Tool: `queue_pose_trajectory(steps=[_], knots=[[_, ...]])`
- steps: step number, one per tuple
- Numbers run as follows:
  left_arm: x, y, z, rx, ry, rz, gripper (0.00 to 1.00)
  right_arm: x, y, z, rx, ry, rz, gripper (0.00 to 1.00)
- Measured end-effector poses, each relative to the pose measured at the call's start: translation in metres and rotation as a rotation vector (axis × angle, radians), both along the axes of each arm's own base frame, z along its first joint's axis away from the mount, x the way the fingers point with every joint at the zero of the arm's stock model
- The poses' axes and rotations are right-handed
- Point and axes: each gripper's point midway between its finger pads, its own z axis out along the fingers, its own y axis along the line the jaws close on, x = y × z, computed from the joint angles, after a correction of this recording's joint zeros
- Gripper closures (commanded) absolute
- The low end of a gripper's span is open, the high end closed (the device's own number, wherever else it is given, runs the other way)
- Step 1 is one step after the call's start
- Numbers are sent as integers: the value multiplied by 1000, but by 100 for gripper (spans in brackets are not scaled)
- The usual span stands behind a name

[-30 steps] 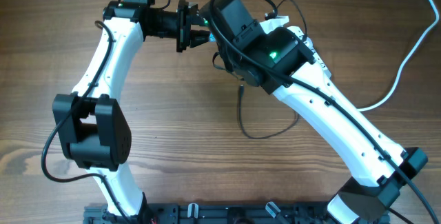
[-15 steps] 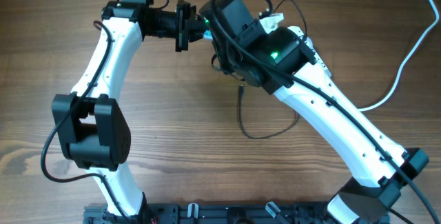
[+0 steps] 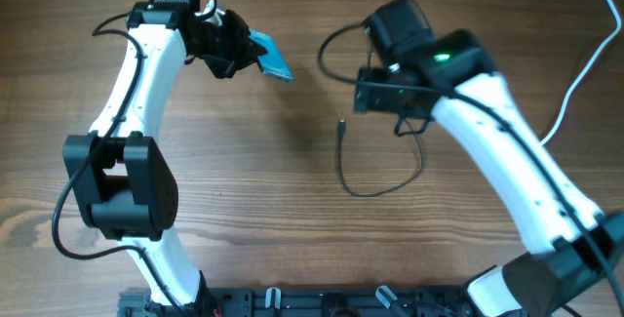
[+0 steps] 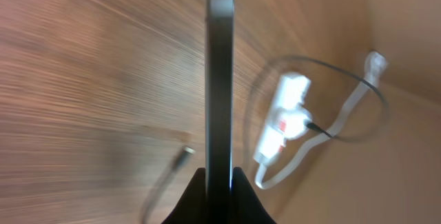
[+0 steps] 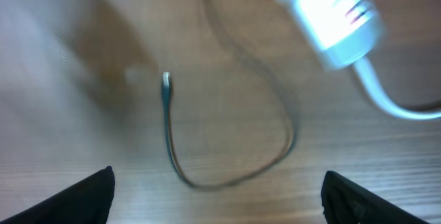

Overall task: Plug charger to phone and switch on socket
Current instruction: 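Grasp the black USB-C cable end with the right gripper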

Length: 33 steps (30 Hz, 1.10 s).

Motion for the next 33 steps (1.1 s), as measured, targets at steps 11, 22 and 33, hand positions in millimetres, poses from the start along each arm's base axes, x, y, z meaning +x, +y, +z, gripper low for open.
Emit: queue_pose_trajectory(steps=[11,22,33], knots=[[-10,36,-24,225,74,75,96,-47,68,-136,77,139,203,54],[-12,36,-25,228,80,74,96,-1,66,-182,-9,211,100,58],[-12,36,-25,228,79,75,96,14,64,-188,-13,158,51,64]])
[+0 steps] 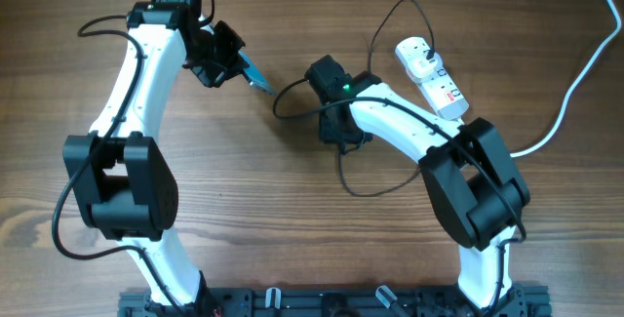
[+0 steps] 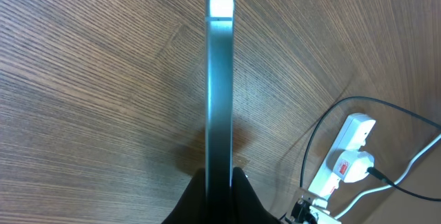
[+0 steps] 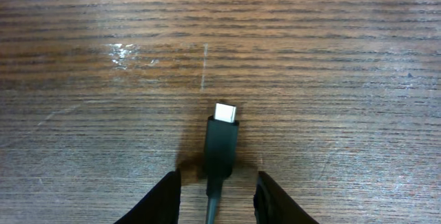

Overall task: Plug charger to phone and switch on socket
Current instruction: 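Grasp the black USB-C cable end with the right gripper, then lift the cable plug up to the phone's bottom port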

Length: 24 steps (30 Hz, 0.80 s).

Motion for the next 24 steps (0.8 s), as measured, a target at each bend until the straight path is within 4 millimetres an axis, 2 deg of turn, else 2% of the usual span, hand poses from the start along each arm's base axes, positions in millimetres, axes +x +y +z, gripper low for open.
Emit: queue_pose_trajectory(steps=[3,5,7,10,14,19,24], knots=[[0,0,0,0,0,0,96,2,0,-2,-5,-3,-3,65],[0,0,0,0,0,0,96,7,-1,-2,-1,-8,-12,71],[0,0,0,0,0,0,96,10,-6,-2,-1,-7,-29,71],[0,0,0,0,0,0,96,10,-7,-2,-1,0,-34,66],[0,0,0,0,0,0,96,0,-8,-3,0,46,-17,63],[0,0,0,0,0,0,96,-2,-6,-3,23,65,4,79],[0,0,0,0,-1,0,96,-3,-4,-3,33,70,0,79]])
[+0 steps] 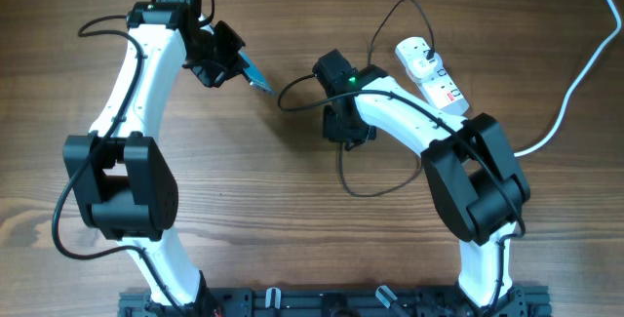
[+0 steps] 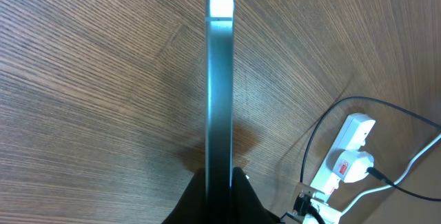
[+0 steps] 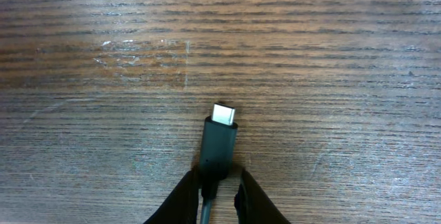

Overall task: Plug charger to phone and switch on socket
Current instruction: 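Lift the cable plug up to the phone's bottom port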

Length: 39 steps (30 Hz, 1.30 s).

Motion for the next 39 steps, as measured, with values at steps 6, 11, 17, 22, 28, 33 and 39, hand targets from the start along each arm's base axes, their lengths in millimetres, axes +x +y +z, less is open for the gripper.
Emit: queue_pose_trajectory(steps=[6,11,17,22,28,33,39], knots=[[0,0,0,0,-1,0,96,0,1,0,3,2,-3,95],[1,0,0,-1,-6,0,96,0,2,0,7,3,3,96],[36,-55,55,-309,-331,-265,96,-11,16,62,87,47,169,96],[29,-91,107,-576,-518,-483,96,-35,47,248,473,-306,412,96],[9,-131,140,-740,-609,-655,96,-51,50,273,530,-342,435,96],[17,-133,142,-724,-616,-627,96,-43,58,265,458,-364,280,96],[28,-133,150,-708,-670,-611,96,-12,53,266,417,-452,93,96]])
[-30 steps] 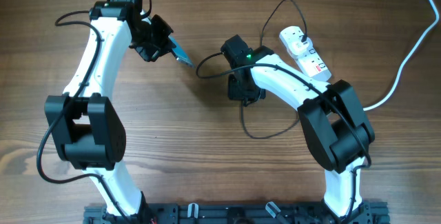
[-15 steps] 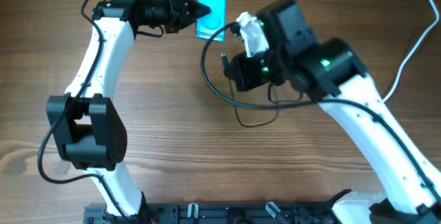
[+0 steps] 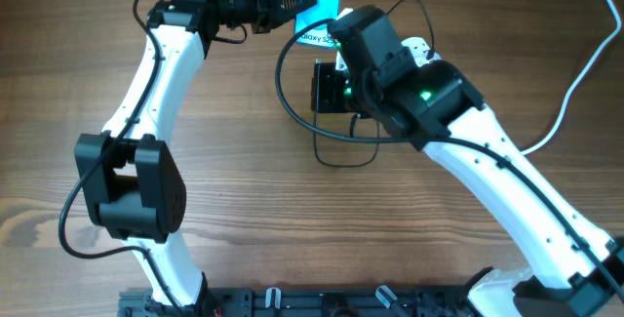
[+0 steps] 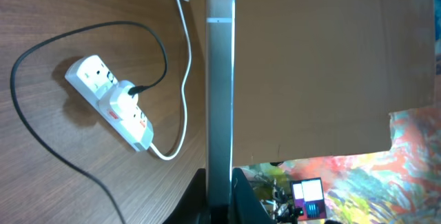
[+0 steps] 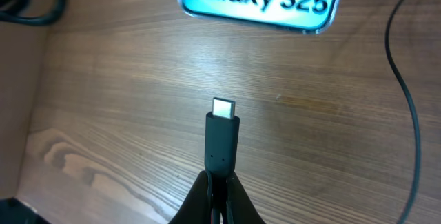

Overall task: Plug charger to phone and switch on socket
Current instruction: 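Lift the cable plug up to the phone's bottom port, then push the USB-C plug into the phone's port with the right gripper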

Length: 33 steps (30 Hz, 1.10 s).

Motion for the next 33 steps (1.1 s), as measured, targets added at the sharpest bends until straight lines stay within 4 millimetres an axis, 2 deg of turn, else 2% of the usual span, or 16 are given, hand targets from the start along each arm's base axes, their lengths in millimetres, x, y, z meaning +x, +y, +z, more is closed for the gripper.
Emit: queue_pose_trajectory(steps=[3,6,11,15,20,26,33], knots=[[2,0,2,-6,6,6,96,7,2,-15,-19,31,-16,96],[0,1,7,-4,-3,11,96,11,5,-16,-10,18,-15,96],[-16,6,47,6,-66,45,96,18,8,-9,18,-9,-13,96],[-15,9,44,29,-61,68,96,21,11,-4,49,-23,35,95],[-17,11,37,55,-74,65,96,14,16,-3,83,5,108,95],[-10,22,35,73,-83,102,96,7,15,7,77,11,139,95],[-12,21,35,65,-75,90,96,8,15,8,80,3,141,95]])
